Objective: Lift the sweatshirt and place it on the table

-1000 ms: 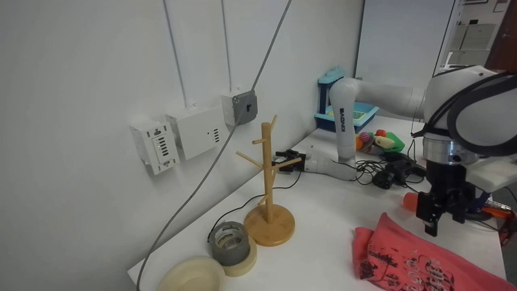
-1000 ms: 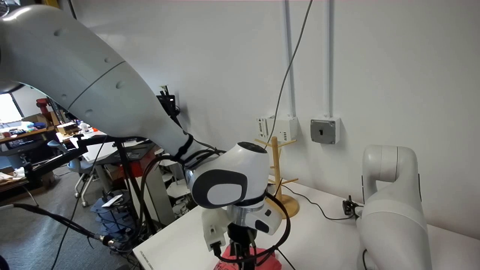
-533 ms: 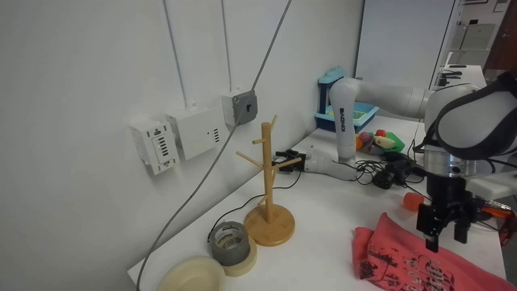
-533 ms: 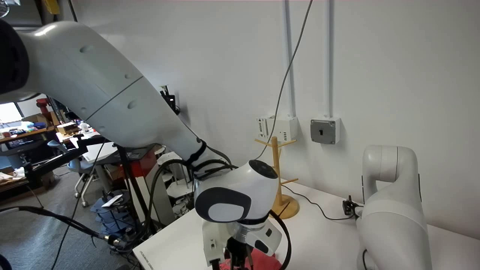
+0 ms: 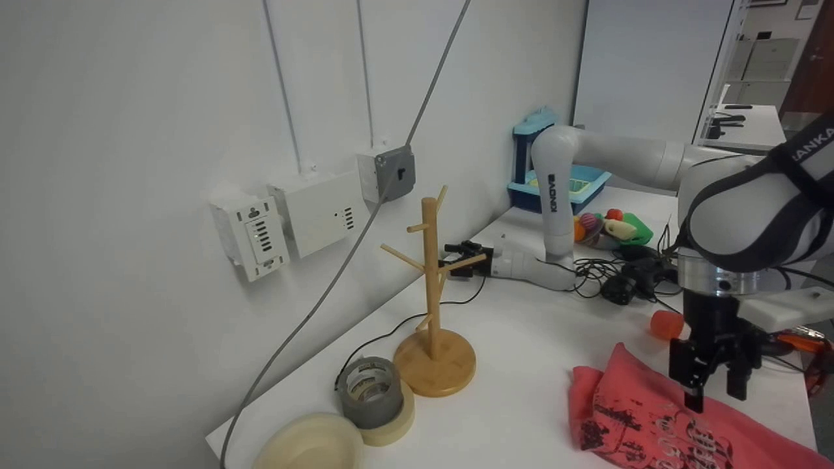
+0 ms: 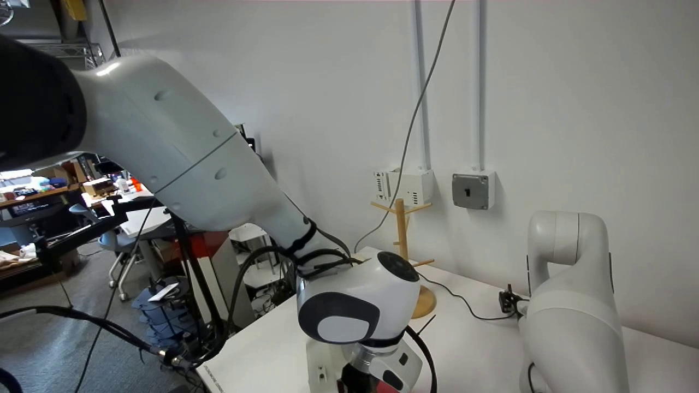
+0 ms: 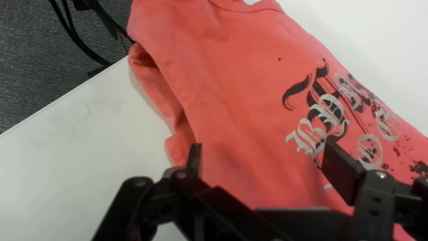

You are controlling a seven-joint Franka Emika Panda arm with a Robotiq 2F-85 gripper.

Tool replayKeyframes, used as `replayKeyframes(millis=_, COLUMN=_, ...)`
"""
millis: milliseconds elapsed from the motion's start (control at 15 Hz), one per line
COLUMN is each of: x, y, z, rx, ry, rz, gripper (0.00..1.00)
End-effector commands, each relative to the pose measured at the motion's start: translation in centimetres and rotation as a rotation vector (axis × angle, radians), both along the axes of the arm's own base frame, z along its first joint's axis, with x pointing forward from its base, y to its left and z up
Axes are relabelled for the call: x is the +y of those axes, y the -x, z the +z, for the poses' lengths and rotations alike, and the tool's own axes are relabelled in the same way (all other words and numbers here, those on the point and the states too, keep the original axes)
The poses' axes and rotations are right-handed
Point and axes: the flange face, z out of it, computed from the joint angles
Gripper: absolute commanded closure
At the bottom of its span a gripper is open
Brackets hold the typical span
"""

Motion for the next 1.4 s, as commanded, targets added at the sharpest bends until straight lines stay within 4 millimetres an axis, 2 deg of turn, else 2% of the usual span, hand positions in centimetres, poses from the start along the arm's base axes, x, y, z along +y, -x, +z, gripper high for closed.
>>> replayKeyframes(millis=0, x=0.11, y=-1.31, z=-1.20, rx=-0.006, ry=-0.025, rz=0.015, gripper=0.38)
replayKeyframes(millis=67, x=0.26, y=-1.54, z=-1.18, rx=-0.008, ry=-0.028, rz=0.022, gripper=0.49)
replayKeyframes(millis=200, x=0.48, y=-1.99, z=-0.96, rx=-0.016, ry=-0.033, rz=0.032, gripper=0.65)
replayKeyframes(millis=533, x=0.57, y=-2.04, z=-0.59, rx=-0.022, ry=-0.025, rz=0.041, gripper=1.00)
replayKeyframes(millis=867, x=0.20, y=-1.90, z=-0.50, rx=-0.014, ry=-0.026, rz=0.035, gripper=1.00)
replayKeyframes(millis=933, x=0.25, y=-1.94, z=-0.42, rx=-0.002, ry=-0.019, rz=0.041, gripper=0.74)
replayKeyframes(millis=1067, x=0.41, y=-1.87, z=-0.45, rx=0.014, ry=-0.013, rz=0.057, gripper=0.66)
replayKeyframes(millis=1333, x=0.18, y=-2.13, z=-0.67, rx=0.029, ry=0.013, rz=0.085, gripper=0.35)
